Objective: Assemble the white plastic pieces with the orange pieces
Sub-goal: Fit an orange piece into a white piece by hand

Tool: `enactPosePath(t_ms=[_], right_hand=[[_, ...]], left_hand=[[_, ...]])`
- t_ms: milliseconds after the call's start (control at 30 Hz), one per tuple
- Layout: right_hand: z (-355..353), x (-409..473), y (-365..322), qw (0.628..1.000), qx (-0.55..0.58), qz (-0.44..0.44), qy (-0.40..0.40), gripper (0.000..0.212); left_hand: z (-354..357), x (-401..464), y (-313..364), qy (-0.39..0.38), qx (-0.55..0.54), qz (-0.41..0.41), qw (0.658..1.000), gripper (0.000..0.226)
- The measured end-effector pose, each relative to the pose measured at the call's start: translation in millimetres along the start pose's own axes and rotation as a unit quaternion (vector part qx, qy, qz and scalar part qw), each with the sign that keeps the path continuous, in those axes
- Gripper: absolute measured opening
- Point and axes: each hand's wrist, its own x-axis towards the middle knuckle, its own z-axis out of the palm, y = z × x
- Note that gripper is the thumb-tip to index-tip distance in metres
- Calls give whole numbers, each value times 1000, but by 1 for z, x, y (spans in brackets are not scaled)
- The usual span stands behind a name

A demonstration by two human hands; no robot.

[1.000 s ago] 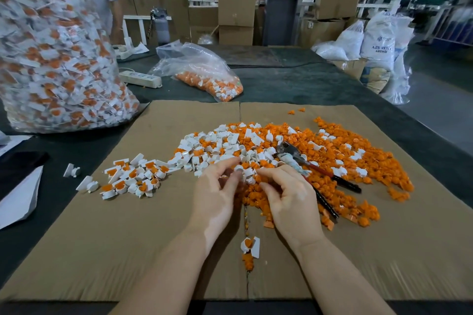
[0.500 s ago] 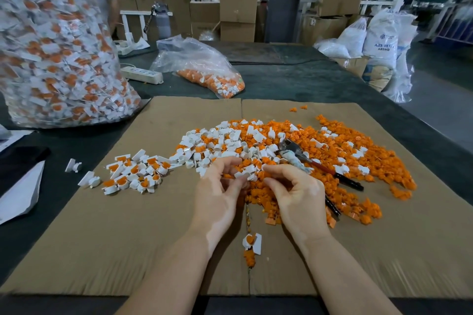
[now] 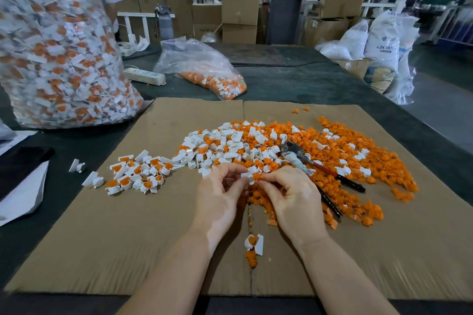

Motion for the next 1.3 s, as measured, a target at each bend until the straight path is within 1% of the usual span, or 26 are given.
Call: enactPosePath(t_ms=[100, 267, 500, 767, 1067, 1133, 1233, 1300], right_hand=[[1, 0, -1, 999, -32, -23, 1, 3], [2, -1, -3, 997, -58, -38, -21, 6], [4, -1, -6, 995, -98, -32, -11, 21], [5, -2, -5, 995, -91, -35, -28, 28], [4, -1, -5, 996, -72, -31, -32, 29], [4, -2, -5, 996, -77, -36, -33, 27], [5, -2, -5, 995, -84, -47, -33, 26], [5, -2, -6, 995, -84, -50, -32, 26]], left_hand=[[-1, 0, 1, 5, -18, -9, 1000, 17], [-2, -1, 2, 16, -24, -14, 999, 15], [-3, -3, 6, 9, -37, -18, 999, 16], [-1, -5, 6, 17, 19, -3, 1000, 22], [2, -7, 7, 10, 62, 12, 998, 19], [0, -6, 6, 5, 55, 2, 998, 18], [-2, -5, 6, 1, 7, -25, 1000, 19], [-2, -5, 5, 2, 16, -20, 1000, 19]])
